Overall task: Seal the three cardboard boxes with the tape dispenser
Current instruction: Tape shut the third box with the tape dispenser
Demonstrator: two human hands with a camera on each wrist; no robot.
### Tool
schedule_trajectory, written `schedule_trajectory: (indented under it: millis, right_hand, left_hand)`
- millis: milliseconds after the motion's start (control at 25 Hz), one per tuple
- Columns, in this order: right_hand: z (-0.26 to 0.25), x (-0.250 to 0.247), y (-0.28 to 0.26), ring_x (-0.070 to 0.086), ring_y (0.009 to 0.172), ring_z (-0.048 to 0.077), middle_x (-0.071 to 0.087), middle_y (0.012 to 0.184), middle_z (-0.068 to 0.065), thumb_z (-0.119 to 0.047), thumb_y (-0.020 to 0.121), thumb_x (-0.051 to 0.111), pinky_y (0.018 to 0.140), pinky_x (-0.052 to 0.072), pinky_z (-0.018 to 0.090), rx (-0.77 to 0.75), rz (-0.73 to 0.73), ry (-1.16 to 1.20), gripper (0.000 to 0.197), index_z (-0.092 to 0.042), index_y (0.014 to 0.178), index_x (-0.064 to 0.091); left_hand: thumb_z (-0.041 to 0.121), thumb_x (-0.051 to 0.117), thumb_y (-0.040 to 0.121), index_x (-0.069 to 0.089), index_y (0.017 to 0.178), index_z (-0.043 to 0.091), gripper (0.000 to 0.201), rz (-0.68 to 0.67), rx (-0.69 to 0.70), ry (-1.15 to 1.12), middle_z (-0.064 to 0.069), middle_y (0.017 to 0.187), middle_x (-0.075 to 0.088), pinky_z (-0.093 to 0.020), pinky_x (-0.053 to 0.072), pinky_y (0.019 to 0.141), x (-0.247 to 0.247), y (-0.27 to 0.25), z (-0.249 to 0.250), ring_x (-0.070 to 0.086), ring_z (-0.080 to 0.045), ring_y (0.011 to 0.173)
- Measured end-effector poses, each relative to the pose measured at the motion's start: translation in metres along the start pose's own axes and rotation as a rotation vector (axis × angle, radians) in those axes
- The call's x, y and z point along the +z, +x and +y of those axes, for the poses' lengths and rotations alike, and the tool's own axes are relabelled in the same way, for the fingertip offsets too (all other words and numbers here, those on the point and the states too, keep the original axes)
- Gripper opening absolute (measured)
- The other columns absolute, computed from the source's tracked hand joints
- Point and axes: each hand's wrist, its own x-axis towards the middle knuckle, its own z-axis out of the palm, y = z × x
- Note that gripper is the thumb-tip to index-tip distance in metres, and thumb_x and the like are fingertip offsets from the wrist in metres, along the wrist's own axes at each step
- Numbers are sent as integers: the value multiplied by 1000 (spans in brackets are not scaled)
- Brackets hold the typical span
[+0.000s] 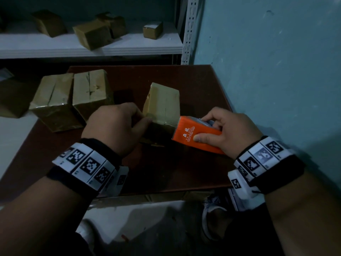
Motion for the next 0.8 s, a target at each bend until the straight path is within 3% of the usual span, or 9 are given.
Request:
schedule_trajectory:
  millis: [120, 200, 320, 400, 480, 560, 640, 720, 800]
  right_hand:
    - [-3, 2, 6, 64, 86, 7, 68, 98, -16, -79, 72, 72, 77, 55, 33, -42, 20, -80, 61, -44, 120, 60]
    - [-6, 1, 10, 60, 85, 6, 67, 101, -15, -79, 74, 69, 76, 51, 31, -65, 21, -120, 64, -42, 125, 59]
    - [-7, 0, 13, 57, 86, 7, 70, 107, -13, -79, 75, 68, 76, 50, 31, -73, 13, -141, 66, -41, 129, 58]
    - [-5, 0, 15, 58, 87, 7, 71, 109, -11, -79, 75, 68, 78, 52, 32, -72, 12, -137, 66, -42, 129, 58]
    - [-4, 1, 16, 58, 87, 6, 72, 109, -10, -79, 75, 67, 77, 51, 31, -75, 18, -129, 66, -42, 129, 58]
    - [-3, 1, 17, 58, 87, 5, 72, 109, -12, -81, 73, 65, 77, 51, 31, -80, 20, -126, 68, -43, 129, 58]
    - [-4, 1, 17, 63, 91, 7, 72, 110, -13, -84, 72, 61, 80, 55, 34, -90, 20, -104, 70, -45, 129, 58]
    - [-6, 2, 19, 66, 95, 8, 72, 110, -13, -87, 71, 58, 83, 58, 37, -119, 15, -115, 73, -45, 131, 58]
    - [-8, 4, 21, 65, 96, 10, 71, 110, -11, -88, 72, 55, 82, 57, 37, -148, 5, -165, 74, -44, 133, 58]
  left_hand:
    - [60, 76, 82, 67, 89, 25, 37, -59, -86, 12, 7, 73, 61, -33, 49, 57, -9, 7, -8, 59, -16, 68]
    - [66, 80, 71, 67, 100, 26, 51, -67, -77, -36, 6, 88, 63, -38, 54, 68, -13, 17, -15, 61, -17, 83]
    - [89, 66, 62, 64, 125, 27, 88, -75, 103, 3, 0, 128, 62, -53, 51, 98, -7, 37, -19, 56, -24, 123]
    - [91, 57, 64, 57, 143, 25, 104, -154, 230, -21, -3, 154, 52, -63, 39, 114, 1, 47, -16, 40, -27, 149]
    - [90, 57, 69, 53, 150, 21, 106, -266, 319, -54, -4, 164, 42, -62, 31, 122, 9, 53, -10, 26, -26, 157]
    - [88, 50, 70, 57, 146, 22, 101, -393, 321, 2, 0, 164, 41, -54, 24, 127, 17, 56, -5, 22, -21, 159]
    - [89, 45, 67, 68, 134, 23, 97, -397, 287, 36, 4, 155, 53, -48, 30, 126, 20, 59, -6, 35, -19, 153]
    - [92, 47, 61, 76, 110, 22, 91, -296, 269, 24, 3, 134, 68, -47, 48, 110, 21, 60, -13, 56, -23, 133]
    - [95, 50, 56, 72, 91, 24, 82, -247, 243, 42, 1, 120, 67, -44, 55, 93, 21, 59, -21, 59, -23, 115]
